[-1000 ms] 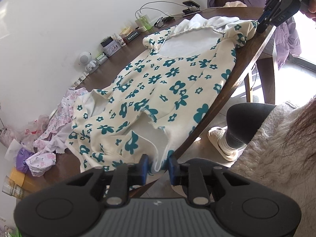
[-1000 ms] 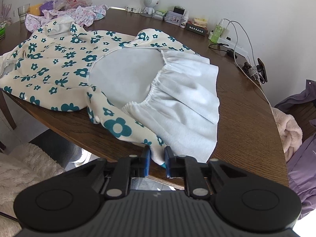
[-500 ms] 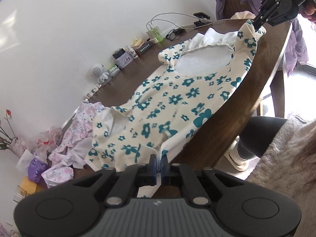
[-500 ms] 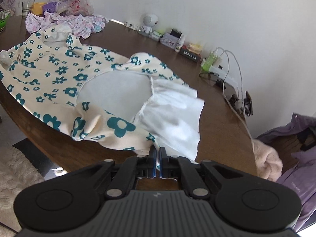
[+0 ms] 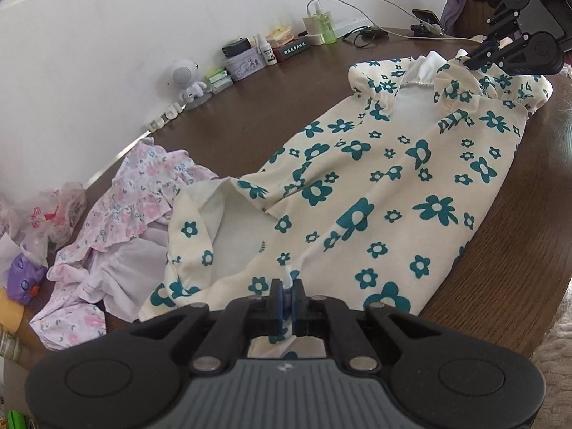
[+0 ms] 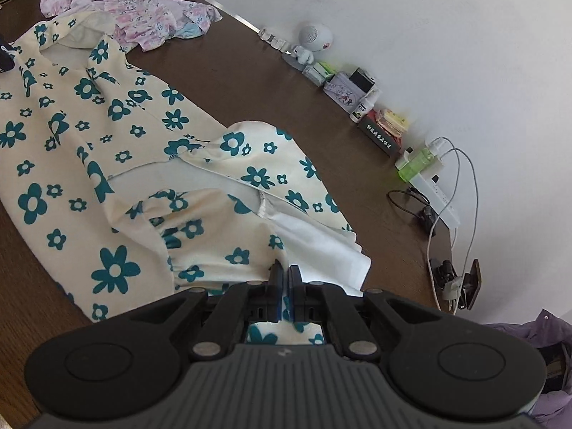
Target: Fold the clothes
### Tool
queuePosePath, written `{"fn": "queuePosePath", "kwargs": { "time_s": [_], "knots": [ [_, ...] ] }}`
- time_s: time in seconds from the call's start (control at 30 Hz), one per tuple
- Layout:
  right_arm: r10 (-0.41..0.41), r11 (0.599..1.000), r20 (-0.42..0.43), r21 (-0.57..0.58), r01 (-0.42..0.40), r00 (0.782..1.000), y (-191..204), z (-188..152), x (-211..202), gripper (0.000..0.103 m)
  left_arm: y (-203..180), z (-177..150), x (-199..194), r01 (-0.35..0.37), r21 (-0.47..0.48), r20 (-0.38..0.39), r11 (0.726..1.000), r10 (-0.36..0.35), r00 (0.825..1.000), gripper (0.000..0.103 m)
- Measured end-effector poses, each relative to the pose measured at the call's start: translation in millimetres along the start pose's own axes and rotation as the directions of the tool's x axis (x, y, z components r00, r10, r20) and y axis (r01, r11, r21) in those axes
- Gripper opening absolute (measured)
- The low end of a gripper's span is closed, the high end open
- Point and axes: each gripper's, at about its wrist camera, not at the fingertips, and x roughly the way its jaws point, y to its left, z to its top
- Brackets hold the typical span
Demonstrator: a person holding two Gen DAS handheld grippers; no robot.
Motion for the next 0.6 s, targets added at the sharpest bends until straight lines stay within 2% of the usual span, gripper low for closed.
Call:
{"fn": "queuePosePath", "kwargs": {
  "time_s": [0.17,0.33,0.4,0.43,0.47,0.53,0.6],
  "knots": [
    [0.002,1.000,0.010,0.004,-0.002,1.000,-0.5,2.3,16.0,0.002,2.2,-6.9,9.4,0.016,-0.038,-0.025,0.999,-0.016,1.000,0.007],
    [-0.003,1.000,0.022,0.009,0.003,1.000,3.2,2.1,28.5,0.002,2.5,-12.5,9.7,0.014,-0.075,-0.019,0.997,-0.016,1.000,0.008],
    [0.009,1.000,0.011,0.030,-0.009,1.000,1.4,-0.9,31.1,0.003,4.7,-15.1,5.0,0.012,-0.103,-0.009,0.995,-0.013,1.000,0.012],
    [0.013,0.999,0.005,0.047,-0.014,1.000,-0.6,-2.7,31.4,0.006,6.3,-16.4,1.2,0.010,-0.122,-0.002,0.993,-0.011,1.000,0.018],
    [0.019,0.997,0.002,0.073,-0.019,1.000,-4.2,-4.6,30.0,0.007,8.5,-16.8,-2.6,0.006,-0.140,0.007,0.990,-0.006,1.000,0.030],
    [0.033,0.982,0.025,0.183,-0.037,0.999,-22.1,-9.9,16.1,0.020,14.4,-17.1,-13.9,-0.019,-0.183,0.036,0.983,0.026,0.999,0.042],
    [0.061,0.946,0.069,0.314,-0.080,0.996,-42.3,-17.8,-4.5,0.022,14.8,-20.2,-25.1,-0.010,-0.223,0.074,0.975,0.027,0.997,0.043]
  ]
}}
